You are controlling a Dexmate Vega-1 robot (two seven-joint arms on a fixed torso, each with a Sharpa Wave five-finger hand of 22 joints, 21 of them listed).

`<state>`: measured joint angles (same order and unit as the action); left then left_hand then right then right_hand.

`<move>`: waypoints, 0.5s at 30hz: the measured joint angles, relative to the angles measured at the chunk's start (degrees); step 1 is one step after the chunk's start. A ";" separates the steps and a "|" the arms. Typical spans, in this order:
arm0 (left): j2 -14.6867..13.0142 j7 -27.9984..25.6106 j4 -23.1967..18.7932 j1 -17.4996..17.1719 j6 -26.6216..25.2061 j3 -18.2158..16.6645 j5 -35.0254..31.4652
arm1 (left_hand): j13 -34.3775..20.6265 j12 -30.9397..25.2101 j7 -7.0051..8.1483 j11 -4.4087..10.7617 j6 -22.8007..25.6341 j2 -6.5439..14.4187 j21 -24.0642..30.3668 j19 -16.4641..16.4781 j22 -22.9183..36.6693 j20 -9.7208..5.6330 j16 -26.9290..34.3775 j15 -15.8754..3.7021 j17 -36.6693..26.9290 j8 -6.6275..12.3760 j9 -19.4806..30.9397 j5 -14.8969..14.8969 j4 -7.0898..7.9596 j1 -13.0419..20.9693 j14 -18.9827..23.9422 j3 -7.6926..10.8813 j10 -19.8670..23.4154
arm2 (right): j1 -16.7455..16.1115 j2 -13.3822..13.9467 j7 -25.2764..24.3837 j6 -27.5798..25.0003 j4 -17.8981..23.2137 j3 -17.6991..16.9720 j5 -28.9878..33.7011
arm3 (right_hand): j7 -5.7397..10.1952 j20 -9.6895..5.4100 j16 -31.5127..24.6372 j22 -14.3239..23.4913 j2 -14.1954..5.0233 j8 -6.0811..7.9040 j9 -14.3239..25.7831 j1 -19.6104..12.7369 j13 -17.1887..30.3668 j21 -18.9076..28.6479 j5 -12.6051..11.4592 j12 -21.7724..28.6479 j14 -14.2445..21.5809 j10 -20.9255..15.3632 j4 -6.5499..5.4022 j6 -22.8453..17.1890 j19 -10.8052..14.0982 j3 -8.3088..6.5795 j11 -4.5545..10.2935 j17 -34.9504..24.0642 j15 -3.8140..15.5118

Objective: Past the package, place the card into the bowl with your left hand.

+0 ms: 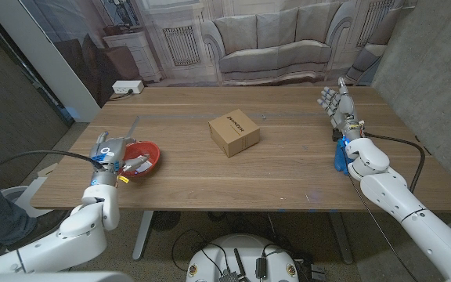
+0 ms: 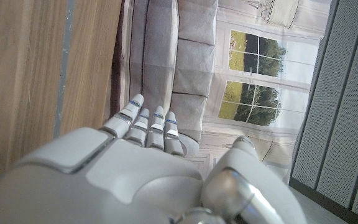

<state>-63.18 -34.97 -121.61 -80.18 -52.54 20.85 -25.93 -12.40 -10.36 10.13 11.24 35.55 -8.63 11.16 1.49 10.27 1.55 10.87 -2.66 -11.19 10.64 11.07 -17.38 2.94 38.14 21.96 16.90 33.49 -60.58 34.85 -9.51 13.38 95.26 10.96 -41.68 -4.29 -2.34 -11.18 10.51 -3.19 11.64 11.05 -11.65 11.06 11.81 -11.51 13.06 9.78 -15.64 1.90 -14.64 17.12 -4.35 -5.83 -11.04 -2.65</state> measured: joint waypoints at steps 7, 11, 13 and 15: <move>-1.03 0.07 -1.52 -1.01 0.11 -1.42 0.38 | 0.00 0.00 0.31 -0.32 -0.31 0.20 0.00 0.00 0.00 0.00 0.00 0.02 0.00 0.00 0.00 -0.21 0.00 -0.11 -0.02 0.00 -0.32 | 0.19 -0.05 -0.37 -0.35 0.24 0.14 0.26 | 0.00 0.00 0.00 0.00 0.00 0.00 0.00 0.00 0.00 0.00 0.00 0.00 0.00 0.00 0.00 0.00 0.00 0.00 0.00 0.00 0.00; -1.76 0.18 -2.80 -1.82 0.29 -2.70 0.54 | 0.00 0.00 0.31 -0.24 -0.31 0.36 0.00 0.00 0.00 0.00 0.00 0.31 0.00 0.00 0.00 -0.21 0.00 0.05 -0.31 0.00 -0.57 | 0.20 -0.05 -0.49 -0.40 0.49 0.15 0.27 | 0.00 0.00 0.00 0.00 0.00 0.00 0.00 0.00 0.00 0.00 0.00 0.00 0.00 0.00 0.00 0.00 0.00 0.00 0.00 0.00 0.00; -2.07 0.31 -3.29 -2.15 0.34 -3.19 0.59 | 0.00 0.00 0.31 -0.08 -0.31 0.36 0.00 -0.30 0.00 0.29 0.00 0.31 0.00 0.00 0.00 -0.21 0.00 0.05 -0.31 0.00 -0.73 | 0.18 -0.05 -0.55 -0.41 0.63 0.16 0.28 | 0.00 0.00 0.00 0.00 0.00 0.00 0.00 0.00 0.00 0.00 0.00 0.00 0.00 0.00 0.00 0.00 0.00 0.00 0.00 0.00 0.00; -2.07 0.43 -3.29 -2.15 0.35 -3.19 0.61 | 0.00 0.00 0.31 -0.08 -0.31 0.43 0.00 -0.31 0.00 0.30 0.00 0.31 0.00 0.00 -0.01 -0.21 0.00 0.12 -0.31 0.00 -0.73 | 0.13 -0.04 -0.55 -0.41 0.73 0.15 0.28 | 0.00 0.00 0.00 0.00 0.00 0.00 0.00 0.00 0.00 0.00 0.00 0.00 0.00 0.00 0.00 0.00 0.00 0.00 0.00 0.00 0.00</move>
<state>-65.25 -34.54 -124.90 -82.33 -52.19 17.66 -25.32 -12.40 -10.36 10.44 11.16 35.24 -8.20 11.16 1.18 10.27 1.85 10.87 -2.35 -11.19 10.63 11.06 -17.59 2.94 38.26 21.65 16.90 32.76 -60.44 34.81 -10.06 12.96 95.98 11.11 -41.40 -4.29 -2.34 -11.18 10.51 -3.19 11.64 11.04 -11.65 11.06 11.81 -11.51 13.06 9.78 -15.64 1.90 -14.64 17.12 -4.35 -5.83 -11.04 -2.65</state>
